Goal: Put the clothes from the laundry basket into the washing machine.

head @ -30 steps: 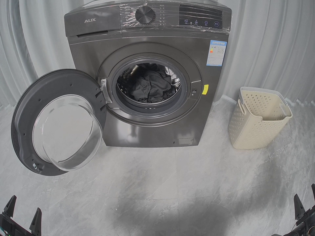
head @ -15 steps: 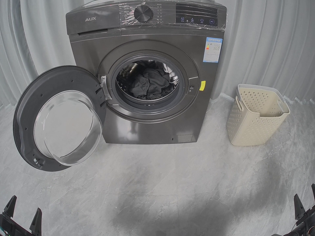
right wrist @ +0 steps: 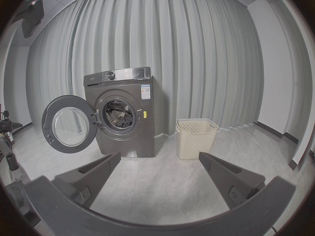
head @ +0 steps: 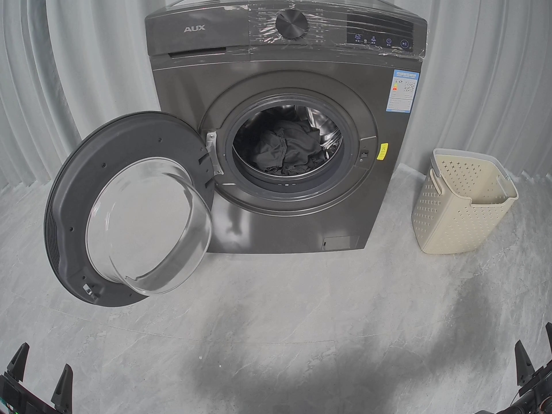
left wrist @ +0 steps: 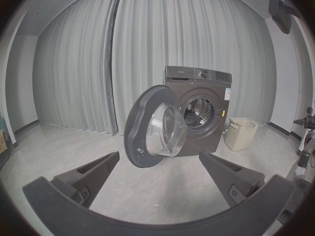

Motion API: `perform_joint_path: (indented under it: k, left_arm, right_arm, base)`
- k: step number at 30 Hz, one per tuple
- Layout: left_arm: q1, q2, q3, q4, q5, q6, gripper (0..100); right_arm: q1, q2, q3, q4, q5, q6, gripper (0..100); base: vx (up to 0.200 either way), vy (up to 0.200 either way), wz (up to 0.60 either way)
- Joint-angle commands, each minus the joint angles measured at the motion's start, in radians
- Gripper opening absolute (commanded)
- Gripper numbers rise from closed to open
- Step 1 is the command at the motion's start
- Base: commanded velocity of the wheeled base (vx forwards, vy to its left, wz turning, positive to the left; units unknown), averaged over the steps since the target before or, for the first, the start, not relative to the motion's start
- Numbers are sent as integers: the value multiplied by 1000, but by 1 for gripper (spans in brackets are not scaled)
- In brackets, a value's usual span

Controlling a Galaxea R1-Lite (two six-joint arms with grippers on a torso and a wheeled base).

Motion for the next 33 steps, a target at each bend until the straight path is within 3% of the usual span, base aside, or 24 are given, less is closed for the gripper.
perform_joint_path:
  k: [1,9,24,33]
  left_arm:
    - [0,-13,16,0,1,0,100]
    - [0,-13,16,0,2,0,100]
    - [0,-13,16,-2,-6,13,100]
    - [0,-14,16,-2,-6,13,100]
  right_arm:
    - [0,-15,18,0,0,0,100]
    - [0,-15,18,-2,0,0,100]
    - [0,-15,18,0,0,0,100]
    - [0,-15,18,-2,0,0,100]
  base:
    - [0,200,0]
    - [0,200,0]
    - [0,0,0]
    - [0,200,0]
